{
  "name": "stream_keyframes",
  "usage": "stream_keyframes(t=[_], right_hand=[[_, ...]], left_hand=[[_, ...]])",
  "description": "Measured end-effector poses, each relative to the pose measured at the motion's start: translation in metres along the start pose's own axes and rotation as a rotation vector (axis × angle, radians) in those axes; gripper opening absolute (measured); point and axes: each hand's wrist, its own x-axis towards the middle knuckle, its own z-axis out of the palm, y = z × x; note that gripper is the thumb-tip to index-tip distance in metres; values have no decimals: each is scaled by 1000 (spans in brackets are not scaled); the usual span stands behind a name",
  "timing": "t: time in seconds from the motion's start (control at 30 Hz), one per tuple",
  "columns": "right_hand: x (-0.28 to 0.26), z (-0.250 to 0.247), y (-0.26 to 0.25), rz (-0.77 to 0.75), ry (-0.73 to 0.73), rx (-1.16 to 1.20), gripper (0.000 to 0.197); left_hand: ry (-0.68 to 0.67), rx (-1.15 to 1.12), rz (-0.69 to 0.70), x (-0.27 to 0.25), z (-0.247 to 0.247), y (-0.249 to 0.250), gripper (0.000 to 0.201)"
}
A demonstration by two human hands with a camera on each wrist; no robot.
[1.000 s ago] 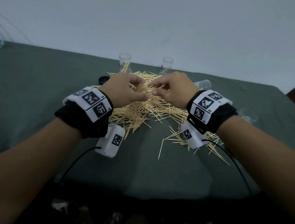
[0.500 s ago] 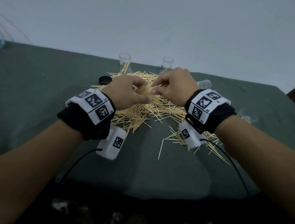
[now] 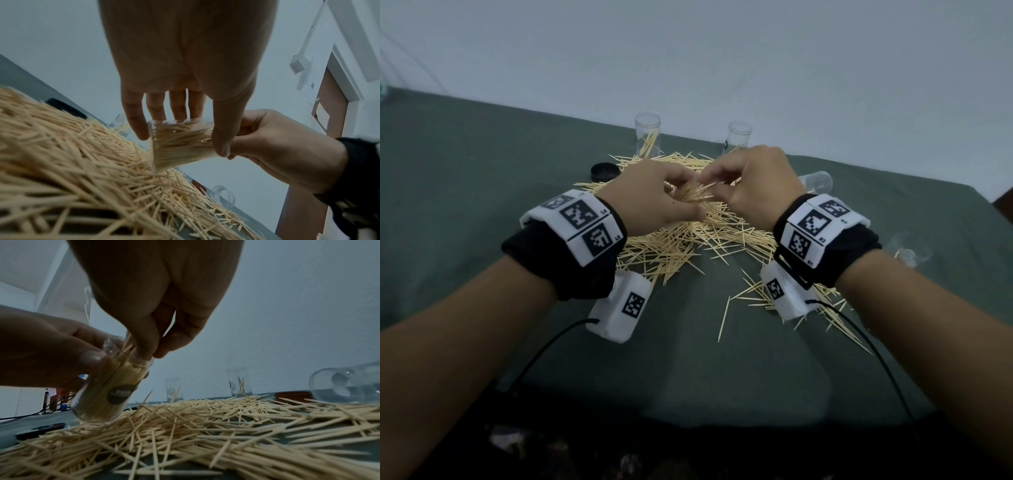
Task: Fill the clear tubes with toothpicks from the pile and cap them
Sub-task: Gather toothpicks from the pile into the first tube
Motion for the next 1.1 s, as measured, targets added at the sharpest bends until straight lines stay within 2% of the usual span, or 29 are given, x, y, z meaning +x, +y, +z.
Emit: stream_keyframes(t=[0.1, 0.3, 0.47, 0.53, 0.6, 0.73, 0.8, 0.93, 1.1], right_hand=[[2, 0, 3, 15, 98, 72, 16], [1, 3, 2, -84, 81, 44, 24], [1, 5, 6, -150, 97, -51, 52], [3, 5, 7, -116, 119, -75, 54], [5, 4, 8, -68, 85, -104, 53], [1, 0, 8, -73, -100, -146, 64], [0, 1, 8, -87, -102, -155, 66], [2, 0, 7, -98, 84, -75, 57], [1, 0, 7, -67, -56, -221, 58]], left_hand=[[6, -33, -3, 0, -1, 1, 55], [7, -99, -15, 0, -3, -2, 52], [27, -185, -29, 1, -6, -3, 50], [36, -233, -45, 2, -6, -5, 49], [33, -280, -50, 3, -6, -6, 47], [21, -328, -33, 3, -5, -5, 57], [32, -347, -31, 3, -4, -6, 64], [64, -288, -14, 4, -4, -9, 60], [45, -236, 16, 4, -5, -7, 57]])
